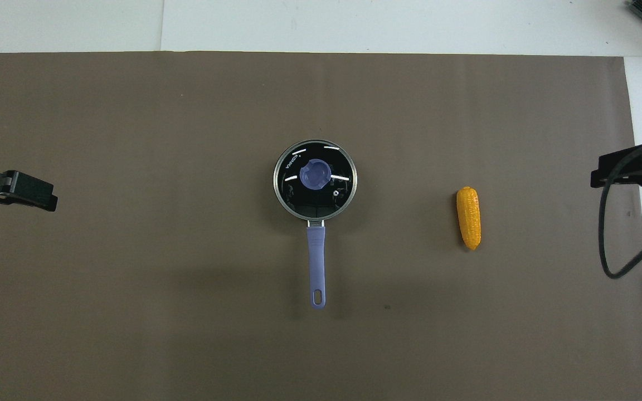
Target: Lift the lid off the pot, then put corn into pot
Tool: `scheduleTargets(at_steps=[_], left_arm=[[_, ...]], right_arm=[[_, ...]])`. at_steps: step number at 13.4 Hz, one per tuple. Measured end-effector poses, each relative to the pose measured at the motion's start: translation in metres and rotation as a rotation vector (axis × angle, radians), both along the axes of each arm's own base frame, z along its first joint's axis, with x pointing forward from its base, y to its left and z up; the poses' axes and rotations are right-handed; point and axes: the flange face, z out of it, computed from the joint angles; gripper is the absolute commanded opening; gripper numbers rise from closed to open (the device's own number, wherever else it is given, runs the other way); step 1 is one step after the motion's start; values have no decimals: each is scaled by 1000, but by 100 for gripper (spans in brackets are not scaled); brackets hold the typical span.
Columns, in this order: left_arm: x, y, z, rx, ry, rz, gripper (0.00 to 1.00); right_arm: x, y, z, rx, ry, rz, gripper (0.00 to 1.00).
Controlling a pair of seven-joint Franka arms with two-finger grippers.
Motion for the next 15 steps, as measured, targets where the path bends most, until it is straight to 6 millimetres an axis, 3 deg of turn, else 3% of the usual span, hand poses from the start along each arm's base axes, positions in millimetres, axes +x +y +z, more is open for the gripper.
scheduleTargets(at_steps=[6,15], left_arm=[[0,0,0,0,0,0,100],[0,-10,0,0,-3,-9,100]], right_arm=[[0,9,-1,0,3,16,100],[3,9,-20,-1,26,16,100]])
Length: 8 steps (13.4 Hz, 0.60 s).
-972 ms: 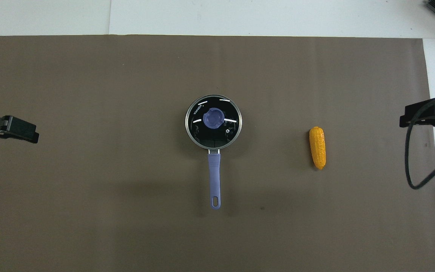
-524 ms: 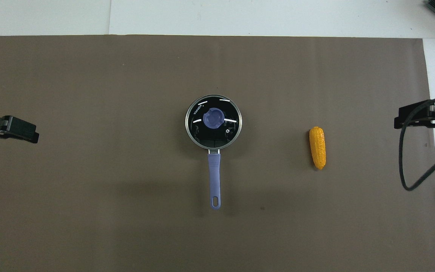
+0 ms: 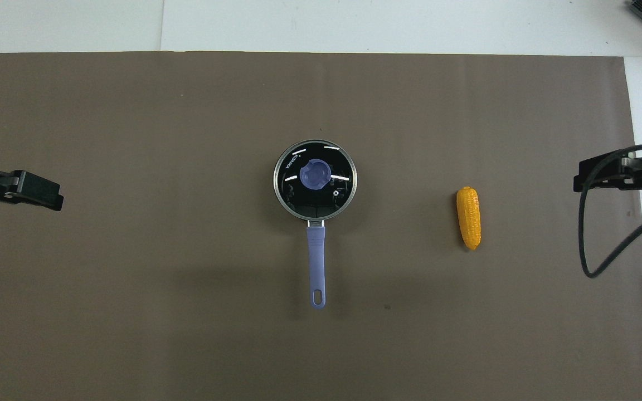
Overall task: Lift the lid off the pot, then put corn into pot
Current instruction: 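Reach the left gripper toward the blue knob of the glass lid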
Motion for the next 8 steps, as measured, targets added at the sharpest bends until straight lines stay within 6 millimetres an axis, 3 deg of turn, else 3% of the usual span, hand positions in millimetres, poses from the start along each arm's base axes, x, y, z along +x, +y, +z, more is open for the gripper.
scheduleTargets(at_steps=[2,4,8], left_arm=[[0,-10,-2,-1,-4,-16,100],[1,-31,-6,-3,-26,-52,100],[5,-65,-27,-4,-55,-62,100]], right_arm=[[0,2,0,0,0,3,100],[0,5,0,0,0,10,100],[0,0,0,0,0,0,100]])
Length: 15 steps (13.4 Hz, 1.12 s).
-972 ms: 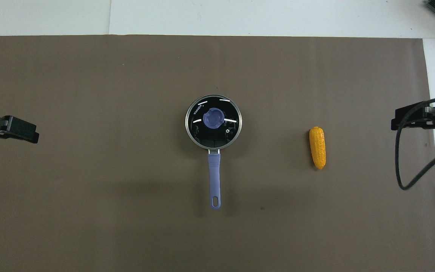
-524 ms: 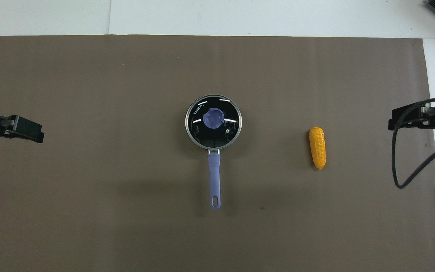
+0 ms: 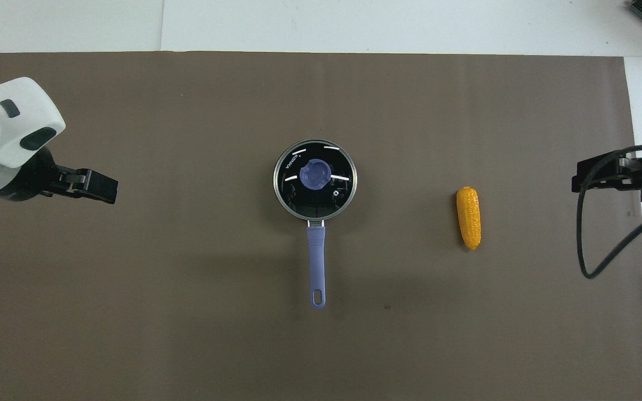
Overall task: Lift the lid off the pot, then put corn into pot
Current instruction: 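Reach the left gripper toward the blue knob of the glass lid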
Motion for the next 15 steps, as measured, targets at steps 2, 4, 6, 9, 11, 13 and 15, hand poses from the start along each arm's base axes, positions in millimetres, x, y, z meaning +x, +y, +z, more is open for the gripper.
scheduleTargets(at_steps=[2,4,6,9,11,13,15], left_arm=[[0,-14,-10,-1,-10,4,100],[0,-38,-23,-4,-31,38,100],[0,-59,-42,-3,-32,51,100],[3,-92,-66,0,-30,64,100],[5,-112,-79,0,-36,84,100],[5,-138,-95,-2,-44,110,100],[4,-172,-118,-6,-55,142,100]], right_arm=[[0,-2,0,0,0,-4,100],[0,-2,0,0,0,-4,100],[0,-2,0,0,0,-4,100],[0,-2,0,0,0,-4,100],[0,-2,0,0,0,-4,100],[0,-2,0,0,0,-4,100],[0,-2,0,0,0,-4,100]])
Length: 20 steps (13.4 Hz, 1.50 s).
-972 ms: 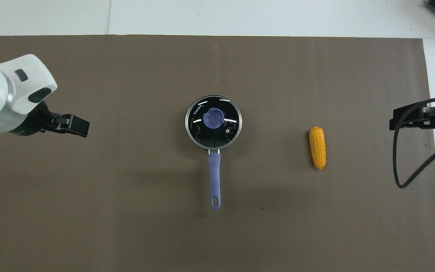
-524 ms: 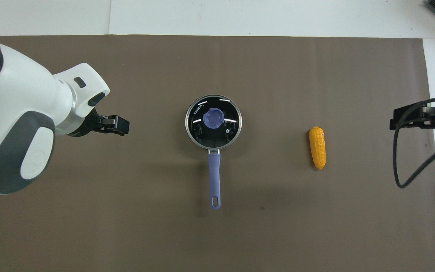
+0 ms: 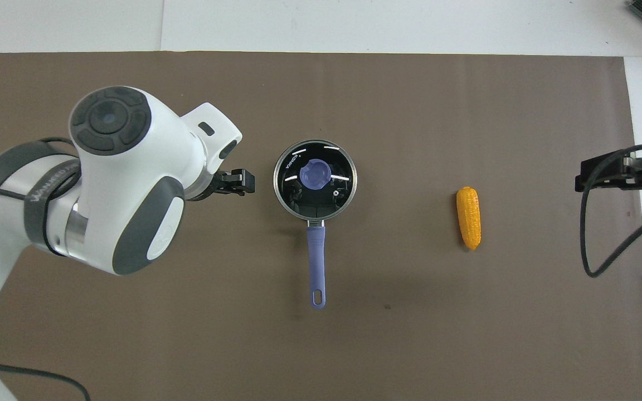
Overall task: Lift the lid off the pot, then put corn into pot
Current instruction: 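Reach the left gripper toward the blue knob of the glass lid, then close the left gripper on the blue lid knob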
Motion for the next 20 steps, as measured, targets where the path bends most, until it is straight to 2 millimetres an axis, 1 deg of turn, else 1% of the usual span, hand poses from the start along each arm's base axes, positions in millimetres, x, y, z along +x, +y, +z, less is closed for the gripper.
scheduleTargets(at_steps=[1,2,4,7,9,11,13,16,20], left_arm=[[0,-12,-9,-4,-8,18,100],[-1,-22,-14,-8,-15,36,100],[-1,-41,-19,-14,-22,84,100],[6,-70,-27,-19,-27,129,100],[10,-88,-29,-27,-37,160,100],[16,-108,-26,-45,-53,219,100],[20,-119,-24,-56,-64,244,100],[18,-125,-25,-57,-65,243,100],[12,-142,-46,-40,-52,237,100]], right_arm=[[0,0,0,0,0,0,100],[0,0,0,0,0,0,100],[0,0,0,0,0,0,100],[0,0,0,0,0,0,100],[0,0,0,0,0,0,100],[0,0,0,0,0,0,100],[0,0,0,0,0,0,100],[0,0,0,0,0,0,100],[0,0,0,0,0,0,100]])
